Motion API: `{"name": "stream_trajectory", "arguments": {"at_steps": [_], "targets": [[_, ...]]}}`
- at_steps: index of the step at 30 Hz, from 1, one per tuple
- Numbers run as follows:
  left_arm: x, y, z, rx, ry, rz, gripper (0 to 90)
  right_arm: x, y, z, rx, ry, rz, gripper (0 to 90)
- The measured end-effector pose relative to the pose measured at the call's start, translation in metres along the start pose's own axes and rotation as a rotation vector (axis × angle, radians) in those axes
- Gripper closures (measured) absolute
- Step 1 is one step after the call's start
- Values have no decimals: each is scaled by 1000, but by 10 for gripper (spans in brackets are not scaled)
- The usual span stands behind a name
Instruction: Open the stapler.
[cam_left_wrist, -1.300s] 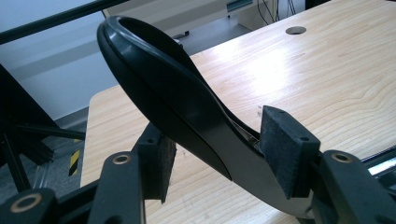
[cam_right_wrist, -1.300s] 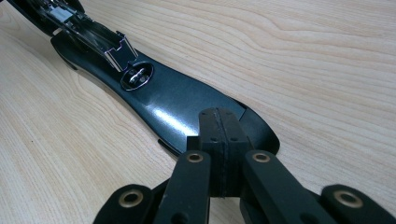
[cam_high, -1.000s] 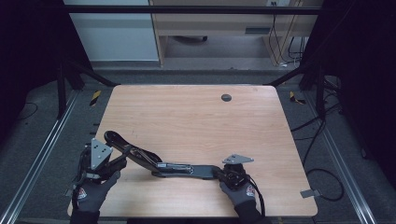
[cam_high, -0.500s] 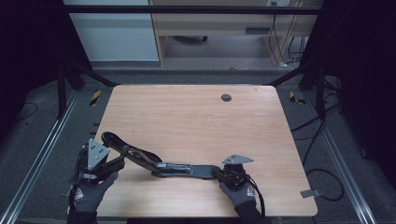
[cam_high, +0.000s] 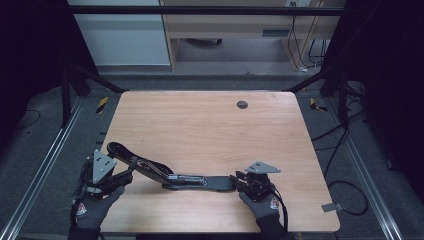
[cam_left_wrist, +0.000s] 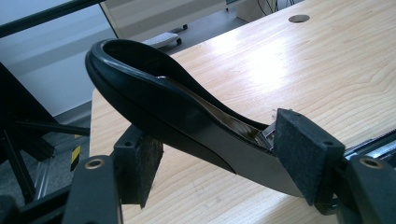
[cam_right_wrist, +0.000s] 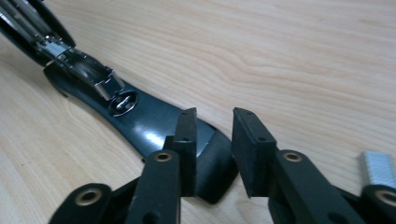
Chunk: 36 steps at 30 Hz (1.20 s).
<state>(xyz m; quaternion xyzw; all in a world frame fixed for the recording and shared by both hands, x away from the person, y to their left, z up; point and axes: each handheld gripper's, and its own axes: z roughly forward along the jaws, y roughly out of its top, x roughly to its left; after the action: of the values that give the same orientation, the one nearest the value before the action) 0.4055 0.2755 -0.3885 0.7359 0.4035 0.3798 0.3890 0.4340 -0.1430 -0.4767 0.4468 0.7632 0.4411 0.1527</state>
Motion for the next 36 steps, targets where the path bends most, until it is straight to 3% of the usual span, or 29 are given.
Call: {"name": "stream_trajectory", "arguments": {"at_steps": [18,29,36], "targets": [[2,-9,-10,24,-2,-5,310,-15,3,-12,-6,-13,30,649],[5,-23,-13,51,2,-29,323,-36,3,-31,-23,-76,48,658],[6,-36,-14,72,-1,-41,343,-48,1,-39,-3,-132,49,669]]}}
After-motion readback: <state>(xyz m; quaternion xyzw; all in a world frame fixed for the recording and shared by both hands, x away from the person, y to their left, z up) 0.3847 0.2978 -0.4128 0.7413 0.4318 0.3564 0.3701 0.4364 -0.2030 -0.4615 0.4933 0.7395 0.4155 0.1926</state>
